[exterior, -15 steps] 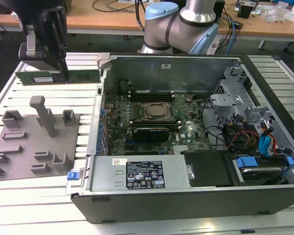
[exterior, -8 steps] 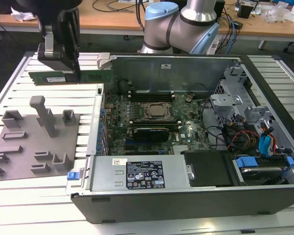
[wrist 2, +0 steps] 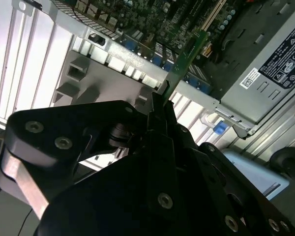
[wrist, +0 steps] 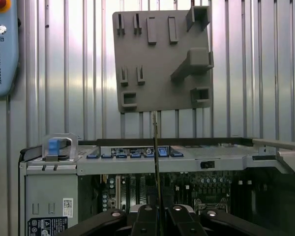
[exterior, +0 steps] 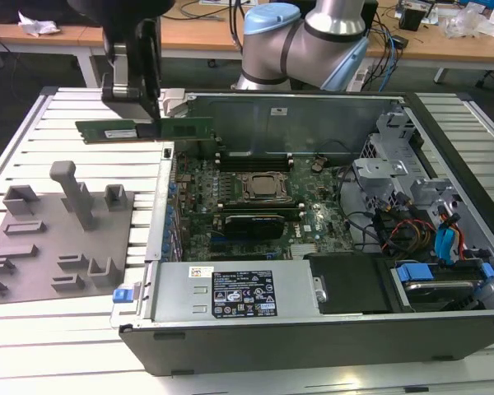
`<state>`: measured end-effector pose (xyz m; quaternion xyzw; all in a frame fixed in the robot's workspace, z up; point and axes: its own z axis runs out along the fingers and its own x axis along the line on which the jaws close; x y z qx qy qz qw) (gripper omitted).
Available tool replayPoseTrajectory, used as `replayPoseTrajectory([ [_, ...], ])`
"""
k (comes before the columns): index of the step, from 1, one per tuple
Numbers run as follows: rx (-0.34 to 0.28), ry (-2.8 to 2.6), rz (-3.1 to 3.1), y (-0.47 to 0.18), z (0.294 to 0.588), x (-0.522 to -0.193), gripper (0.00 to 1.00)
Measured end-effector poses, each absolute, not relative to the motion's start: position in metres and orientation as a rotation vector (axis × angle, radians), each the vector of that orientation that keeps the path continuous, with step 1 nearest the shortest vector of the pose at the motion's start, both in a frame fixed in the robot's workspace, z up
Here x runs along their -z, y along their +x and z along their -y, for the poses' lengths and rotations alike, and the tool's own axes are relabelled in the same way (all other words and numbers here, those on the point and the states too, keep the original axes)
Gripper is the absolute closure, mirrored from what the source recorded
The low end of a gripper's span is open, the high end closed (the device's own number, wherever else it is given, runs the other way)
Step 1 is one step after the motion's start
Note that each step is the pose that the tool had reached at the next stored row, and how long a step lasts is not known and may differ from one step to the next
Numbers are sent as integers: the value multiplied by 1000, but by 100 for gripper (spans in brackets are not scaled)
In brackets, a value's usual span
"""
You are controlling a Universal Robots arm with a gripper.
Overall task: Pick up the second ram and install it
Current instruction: 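Pick up the second ram and move it above second insertion slot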
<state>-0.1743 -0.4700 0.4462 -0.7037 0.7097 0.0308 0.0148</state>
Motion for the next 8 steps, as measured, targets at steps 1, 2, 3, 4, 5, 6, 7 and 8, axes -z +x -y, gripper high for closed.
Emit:
replayPoseTrajectory([
  [1,-96,-2190,-2209,-172,470,-446,86],
  [2,-96,-2190,-2209,-169,470,-446,86],
  [3,-96,-2190,-2209,-166,470,-446,86],
  [4,-96,-2190,-2209,-162,470,-446,86],
  [5,-96,-2190,-2209,-159,470,-446,86],
  [6,-96,-2190,-2209,-156,470,-446,86],
  [7,-96,-2190,-2209,-151,470,-446,86],
  [8,-96,-2190,-2209,-149,470,-446,86],
])
